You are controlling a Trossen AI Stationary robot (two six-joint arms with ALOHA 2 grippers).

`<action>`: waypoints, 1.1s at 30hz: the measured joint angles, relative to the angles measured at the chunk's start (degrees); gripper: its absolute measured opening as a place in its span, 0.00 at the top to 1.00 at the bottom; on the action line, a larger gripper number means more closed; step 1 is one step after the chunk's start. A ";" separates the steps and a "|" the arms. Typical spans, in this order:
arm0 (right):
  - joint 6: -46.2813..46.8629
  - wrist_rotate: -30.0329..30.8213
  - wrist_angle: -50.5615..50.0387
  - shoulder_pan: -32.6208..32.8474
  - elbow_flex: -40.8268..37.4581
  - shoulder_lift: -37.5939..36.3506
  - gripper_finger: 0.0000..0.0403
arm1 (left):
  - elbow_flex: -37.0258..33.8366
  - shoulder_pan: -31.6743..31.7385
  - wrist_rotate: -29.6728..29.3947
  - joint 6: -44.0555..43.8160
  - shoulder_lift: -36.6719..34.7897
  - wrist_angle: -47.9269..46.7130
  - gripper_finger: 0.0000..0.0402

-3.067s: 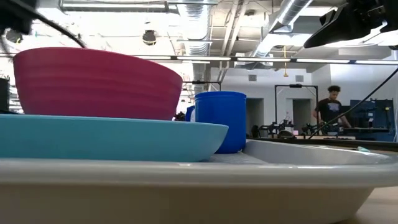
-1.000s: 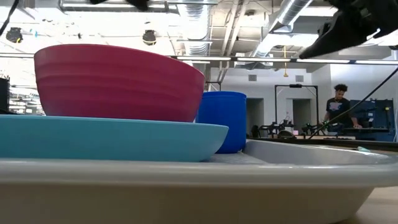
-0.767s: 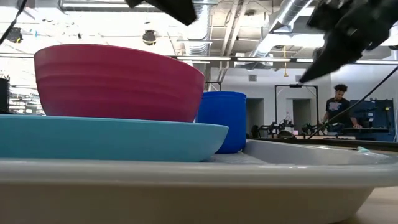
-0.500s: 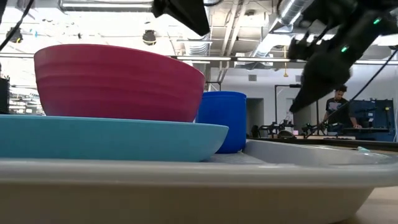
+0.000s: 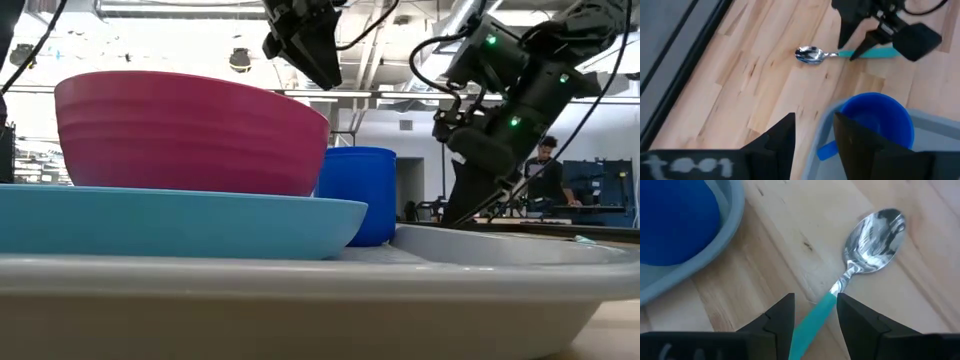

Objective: Set up tray
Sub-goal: Put the green spoon on the blue napkin on the gray serving tray

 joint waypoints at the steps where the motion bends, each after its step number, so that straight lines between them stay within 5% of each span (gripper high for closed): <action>1: 0.85 -0.04 0.65 0.00 0.00 0.52 0.66 | 0.00 0.00 -0.39 0.04 0.00 0.24 0.69; 13: 7.06 7.87 4.61 0.51 0.29 9.87 0.67 | 0.00 -2.08 -1.72 -1.86 0.00 0.28 0.69; 24: 13.53 18.29 3.96 6.14 0.07 11.15 0.91 | 0.00 -7.53 -2.86 -5.76 0.00 0.17 0.70; 33: 17.92 24.49 2.97 9.74 -0.22 11.32 0.91 | 2.19 -11.10 -5.09 -8.68 0.00 -0.08 0.70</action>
